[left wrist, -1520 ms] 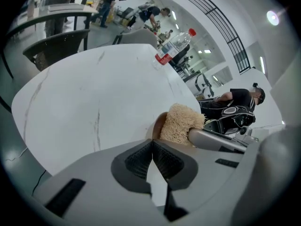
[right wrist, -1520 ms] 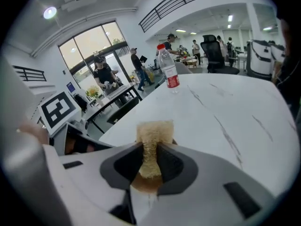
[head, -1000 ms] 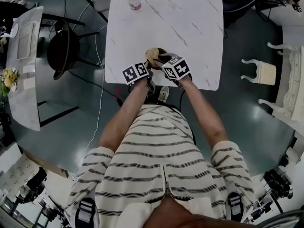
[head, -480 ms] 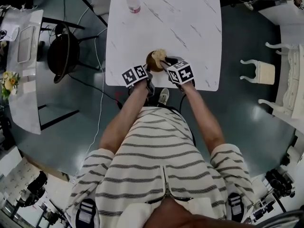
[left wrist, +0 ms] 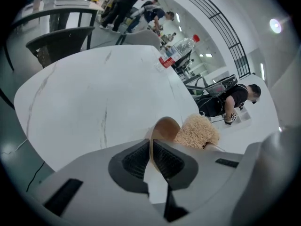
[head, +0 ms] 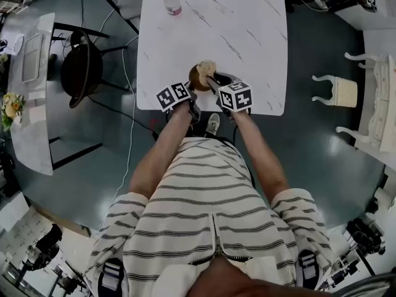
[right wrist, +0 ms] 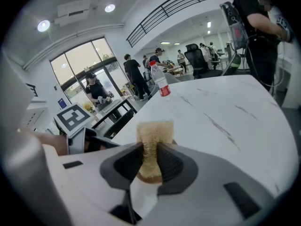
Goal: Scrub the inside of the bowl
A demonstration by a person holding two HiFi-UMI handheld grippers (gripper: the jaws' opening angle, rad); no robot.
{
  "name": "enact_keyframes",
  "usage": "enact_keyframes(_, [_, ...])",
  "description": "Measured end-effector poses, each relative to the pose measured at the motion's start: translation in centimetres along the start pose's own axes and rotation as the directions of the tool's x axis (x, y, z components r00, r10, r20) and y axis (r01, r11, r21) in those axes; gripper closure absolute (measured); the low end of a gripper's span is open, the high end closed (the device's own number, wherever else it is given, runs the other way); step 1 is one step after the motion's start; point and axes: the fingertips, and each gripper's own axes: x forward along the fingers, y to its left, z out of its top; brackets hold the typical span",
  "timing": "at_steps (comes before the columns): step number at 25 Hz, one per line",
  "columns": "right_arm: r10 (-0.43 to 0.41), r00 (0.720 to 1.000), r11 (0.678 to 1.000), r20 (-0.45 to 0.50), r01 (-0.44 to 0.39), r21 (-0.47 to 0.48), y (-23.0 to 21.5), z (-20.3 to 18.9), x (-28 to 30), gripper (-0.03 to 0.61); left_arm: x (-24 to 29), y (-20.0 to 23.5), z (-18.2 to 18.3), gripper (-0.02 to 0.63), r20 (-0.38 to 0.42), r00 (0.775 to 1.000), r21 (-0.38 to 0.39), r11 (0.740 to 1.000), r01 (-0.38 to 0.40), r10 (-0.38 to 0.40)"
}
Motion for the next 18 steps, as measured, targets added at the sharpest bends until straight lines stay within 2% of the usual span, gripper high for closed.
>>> enact_keyframes(2, [0.0,1.0,1.0,0.007,0.0,0.0,0.1,0.0,-0.1,0.482,-0.2,0.0,0.1,0.602,0.004,1.0,-0.002,1.0,0.006,-0.006])
enact_keyframes(6, [-0.007,0.999,1.0,0.033,0.007,0.003,0.3,0.1,-0.7,0.482,-0.9,-0.2,0.2,0.536,0.018,0.999,-0.011,0.999,0.033,-0.033])
enact_keyframes(9, [-0.012,0.997,1.0,0.074,0.011,0.02,0.7,0.6,-1.5,0.482,-1.8,-0.7,0.6,0.523,0.042,0.998,0.016,0.999,0.041,-0.042])
enact_keyframes(11, [-0.02,0.995,0.999,0.101,0.016,0.036,1.1,1.0,-2.1,0.482,-2.8,-1.2,1.1,0.522,0.067,0.996,0.053,0.997,0.049,-0.052])
enact_keyframes(15, [-0.053,0.985,0.998,0.163,0.045,0.051,1.9,1.8,-3.5,0.482,-5.7,-2.9,2.2,0.522,0.137,0.987,0.183,0.982,0.052,-0.078])
enact_keyframes(18, [-0.079,0.975,0.997,0.209,0.078,0.014,2.7,2.9,-5.0,0.482,-7.6,-4.5,2.9,0.522,0.193,0.975,0.249,0.966,0.062,-0.112])
